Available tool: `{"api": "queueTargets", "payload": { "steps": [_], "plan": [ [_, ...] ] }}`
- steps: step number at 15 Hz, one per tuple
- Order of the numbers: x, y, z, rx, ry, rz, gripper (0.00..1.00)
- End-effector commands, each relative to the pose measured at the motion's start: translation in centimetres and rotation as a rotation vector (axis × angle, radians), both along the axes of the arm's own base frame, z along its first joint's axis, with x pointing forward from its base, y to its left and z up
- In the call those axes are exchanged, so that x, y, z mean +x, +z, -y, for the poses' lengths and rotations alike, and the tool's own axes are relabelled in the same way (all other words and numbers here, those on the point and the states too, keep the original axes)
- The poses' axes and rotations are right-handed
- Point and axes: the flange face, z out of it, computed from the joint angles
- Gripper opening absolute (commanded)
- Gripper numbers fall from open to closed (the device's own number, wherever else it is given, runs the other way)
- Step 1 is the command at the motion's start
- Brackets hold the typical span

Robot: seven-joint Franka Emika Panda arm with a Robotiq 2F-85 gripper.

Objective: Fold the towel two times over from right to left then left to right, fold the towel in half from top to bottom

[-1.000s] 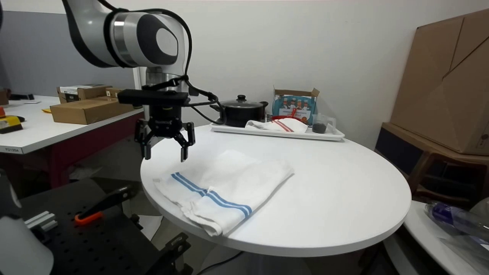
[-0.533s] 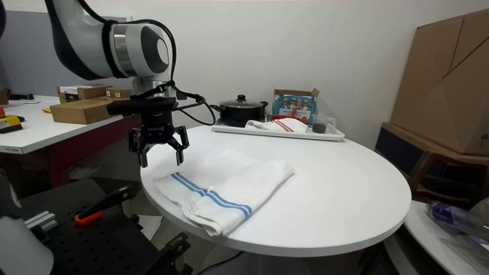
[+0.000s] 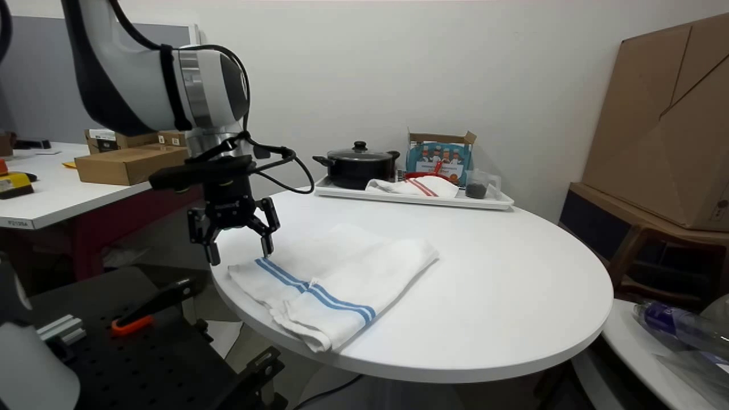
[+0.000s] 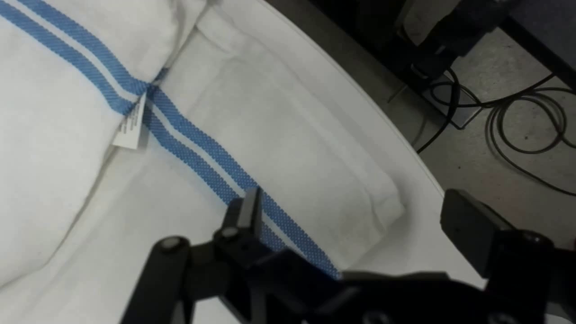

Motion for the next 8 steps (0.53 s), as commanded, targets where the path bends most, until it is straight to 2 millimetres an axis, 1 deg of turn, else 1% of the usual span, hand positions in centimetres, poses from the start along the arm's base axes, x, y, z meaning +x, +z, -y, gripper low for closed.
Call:
{"api": "queueTargets", "payload": {
  "steps": [1, 8],
  "plan": [
    [-0.6, -1.1, 0.4, -0.003, -0.014, 0.03, 1.0],
    [-1.3, -2.3, 0.8, -0.018, -0.046, 0.061, 1.0]
  ]
}}
